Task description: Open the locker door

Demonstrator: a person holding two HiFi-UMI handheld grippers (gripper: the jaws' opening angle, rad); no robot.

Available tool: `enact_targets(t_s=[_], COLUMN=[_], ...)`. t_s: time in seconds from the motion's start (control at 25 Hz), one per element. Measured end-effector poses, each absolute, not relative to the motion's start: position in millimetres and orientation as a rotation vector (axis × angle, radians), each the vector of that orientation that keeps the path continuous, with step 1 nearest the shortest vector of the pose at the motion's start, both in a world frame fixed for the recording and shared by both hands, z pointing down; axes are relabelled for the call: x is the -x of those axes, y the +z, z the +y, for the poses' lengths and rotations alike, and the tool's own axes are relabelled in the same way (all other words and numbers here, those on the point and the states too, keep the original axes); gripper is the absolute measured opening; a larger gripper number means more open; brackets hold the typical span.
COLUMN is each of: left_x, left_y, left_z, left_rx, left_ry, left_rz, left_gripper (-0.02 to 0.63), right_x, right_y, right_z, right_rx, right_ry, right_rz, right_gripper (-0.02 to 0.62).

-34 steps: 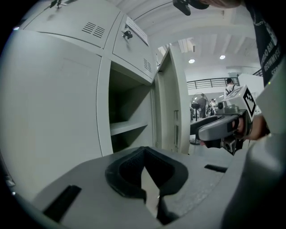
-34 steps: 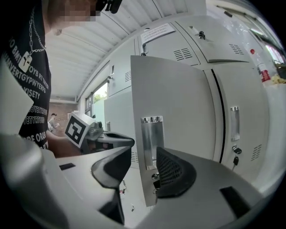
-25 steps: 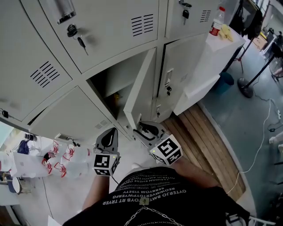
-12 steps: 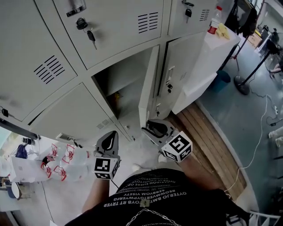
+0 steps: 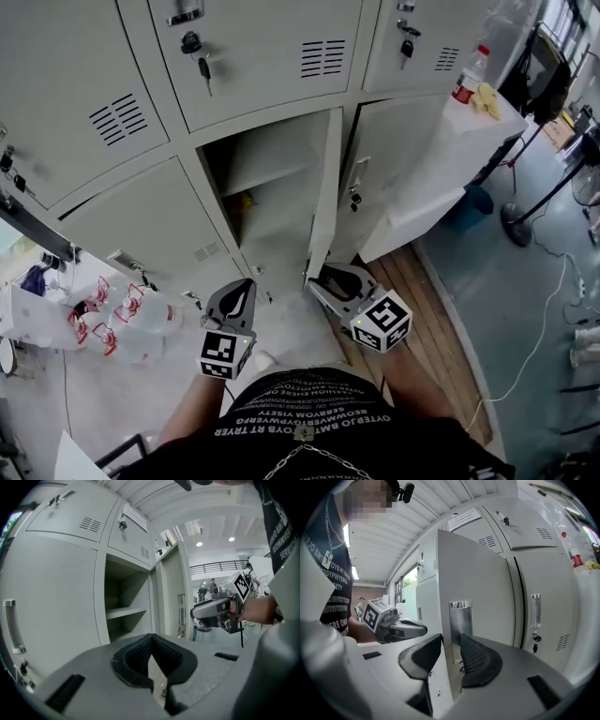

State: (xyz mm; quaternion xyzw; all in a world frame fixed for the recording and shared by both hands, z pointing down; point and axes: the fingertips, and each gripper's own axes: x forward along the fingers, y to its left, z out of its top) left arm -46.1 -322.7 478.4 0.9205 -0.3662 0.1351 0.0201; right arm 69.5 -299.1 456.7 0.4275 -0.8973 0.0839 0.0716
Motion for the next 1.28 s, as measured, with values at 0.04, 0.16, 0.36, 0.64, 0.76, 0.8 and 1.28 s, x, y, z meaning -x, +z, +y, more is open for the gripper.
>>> enact_targets(t_s=[0.04, 0.16, 0.36, 0.64, 0.76, 0.8, 1.28], left_x=[37, 10, -7, 25, 37, 39, 65], left_y=[475, 469, 471, 482, 465, 456, 405], left_z=[-317, -296, -253, -200, -180, -176, -160], left_rx=[-2.844, -2.809, -2.735, -2.553, -2.536, -2.545, -2.748], left_ry=[0.404, 0.370, 0.379, 0.449, 0.457, 0.451, 0.315], left_rz=[-1.149, -1.176, -1.305, -1.542, -1.609, -1.623, -1.502], left_gripper=[-0.008, -0.008, -0.008, -0.008, -0.008, -0.008, -0.008], right_x=[-76, -94, -128, -154, -169, -174, -147], right_y=[457, 456, 458, 455, 444, 440, 435], right_z=[-296, -290, -278, -270, -249, -239, -173], right_rx=[-1.263, -1.189, -1.136, -1.107, -1.179, -1.220, -1.513], right_ry=[0.258, 0.248, 0.256, 0.261, 0.203, 0.176, 0.133], right_rz=[-2.710, -2.726, -2.752, -2.815, -2.825, -2.819, -2.665], right_gripper=[0.127, 0.127, 0.127, 0.129, 0.122, 0.090, -0.003])
